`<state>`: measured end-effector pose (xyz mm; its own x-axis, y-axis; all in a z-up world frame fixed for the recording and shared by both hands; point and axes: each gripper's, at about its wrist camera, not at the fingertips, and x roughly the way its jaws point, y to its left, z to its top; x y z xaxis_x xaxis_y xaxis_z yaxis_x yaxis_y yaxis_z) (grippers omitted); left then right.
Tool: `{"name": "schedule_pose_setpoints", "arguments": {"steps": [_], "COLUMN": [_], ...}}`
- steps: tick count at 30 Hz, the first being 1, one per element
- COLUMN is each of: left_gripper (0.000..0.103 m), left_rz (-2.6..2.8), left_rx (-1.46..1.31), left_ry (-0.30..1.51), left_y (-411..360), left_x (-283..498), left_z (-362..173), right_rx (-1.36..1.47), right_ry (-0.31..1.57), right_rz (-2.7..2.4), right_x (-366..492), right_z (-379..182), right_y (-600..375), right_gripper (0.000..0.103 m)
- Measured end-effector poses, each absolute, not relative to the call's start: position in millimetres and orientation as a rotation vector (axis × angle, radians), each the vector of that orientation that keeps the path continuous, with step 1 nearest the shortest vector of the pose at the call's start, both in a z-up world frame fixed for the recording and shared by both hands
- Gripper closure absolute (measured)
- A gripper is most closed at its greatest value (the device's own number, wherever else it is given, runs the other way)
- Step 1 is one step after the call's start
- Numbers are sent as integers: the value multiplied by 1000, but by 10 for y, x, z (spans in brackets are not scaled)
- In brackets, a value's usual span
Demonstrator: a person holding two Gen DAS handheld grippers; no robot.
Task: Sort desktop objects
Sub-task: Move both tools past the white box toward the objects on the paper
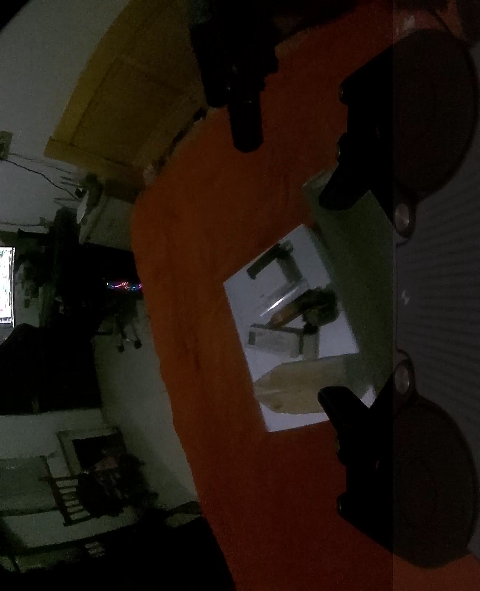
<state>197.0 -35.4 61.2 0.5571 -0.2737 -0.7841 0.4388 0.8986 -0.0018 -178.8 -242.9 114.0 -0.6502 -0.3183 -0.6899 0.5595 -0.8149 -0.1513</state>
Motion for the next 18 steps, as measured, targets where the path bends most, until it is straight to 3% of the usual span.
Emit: {"name": "schedule_pose_setpoints", "arguments": {"steps": [13, 16, 18], "left_gripper": [0, 0, 0], "left_rz": [-365, -361, -336], "left_rx": [173, 156, 75], "left_ry": [913, 1016, 1096], "left_y": [-488, -495, -442], "left_x": [3072, 3243, 3332], "left_z": [89, -202, -435], "right_rx": [876, 923, 969], "right_ry": [431, 424, 437], "right_rz": [-2460, -2445, -2423], "right_x": [-2865, -3109, -3283], "right_z": [978, 833, 679], "right_y": [-2692, -2723, -2740], "right_gripper": [2, 11, 26]}}
